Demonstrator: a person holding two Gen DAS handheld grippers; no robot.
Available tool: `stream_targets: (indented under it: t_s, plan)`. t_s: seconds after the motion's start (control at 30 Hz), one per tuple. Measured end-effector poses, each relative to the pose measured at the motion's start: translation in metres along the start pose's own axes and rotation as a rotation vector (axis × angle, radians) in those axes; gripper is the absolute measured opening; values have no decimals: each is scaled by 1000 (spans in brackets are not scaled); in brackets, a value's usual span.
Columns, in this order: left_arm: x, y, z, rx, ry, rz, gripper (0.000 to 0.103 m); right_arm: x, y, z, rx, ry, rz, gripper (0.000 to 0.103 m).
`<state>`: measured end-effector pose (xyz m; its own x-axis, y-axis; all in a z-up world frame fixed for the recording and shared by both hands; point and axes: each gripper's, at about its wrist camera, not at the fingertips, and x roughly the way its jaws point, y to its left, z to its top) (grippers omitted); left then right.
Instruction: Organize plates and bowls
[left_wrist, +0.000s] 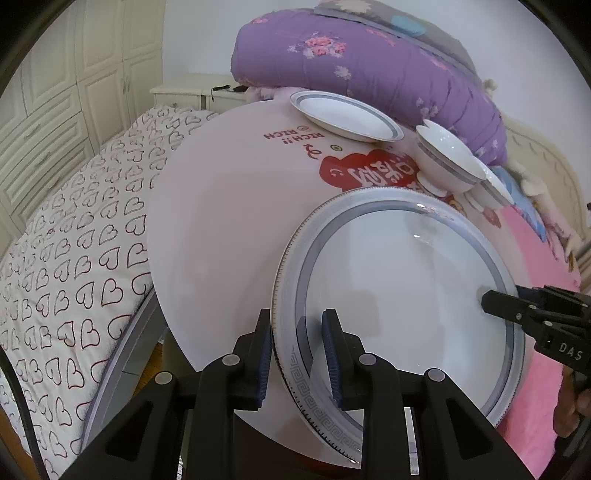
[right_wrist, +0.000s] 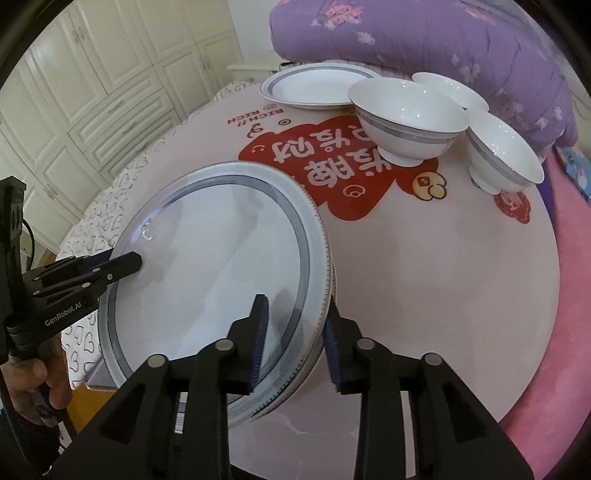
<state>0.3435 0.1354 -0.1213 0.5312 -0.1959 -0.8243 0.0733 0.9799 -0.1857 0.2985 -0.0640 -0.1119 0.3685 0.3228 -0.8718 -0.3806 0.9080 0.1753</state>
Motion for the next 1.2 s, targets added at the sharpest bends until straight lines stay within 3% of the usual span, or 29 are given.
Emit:
stream_targets:
  t_s: [0.07, 0.2, 0.27, 0.3, 0.33, 0.37, 0.47, 0.77, 1.2]
  plan:
    - [1, -2, 0, 10, 4, 6, 23, 0, 0, 0, 3, -3, -23, 40]
    - [2, -3, 0, 14, 4, 6, 24, -1, -4, 1, 13, -11, -4, 41]
    - [3, -2, 0, 9, 16, -2, 29, -2, -5, 2, 18, -20, 11, 49]
    - [4, -2, 1, 6, 22, -9, 33, -2, -5, 3, 23, -25, 17, 64]
    - [4, -2, 1, 5, 19, -15, 49, -3, -7, 4, 31, -37, 20, 81]
    - [3, -1, 1, 5, 14, -16, 68, -4, -8, 5, 36, -49, 23, 86]
    - [-6, -1, 3, 6, -39, -14, 102, -5, -13, 8, 56, -81, 36, 101]
    - [-28, -5, 13, 6, -114, -10, 102, -9, -37, 19, 157, -158, 138, 103]
    - [-61, -4, 64, -35, -246, 16, 102, -35, -61, 57, 165, -300, 261, 103]
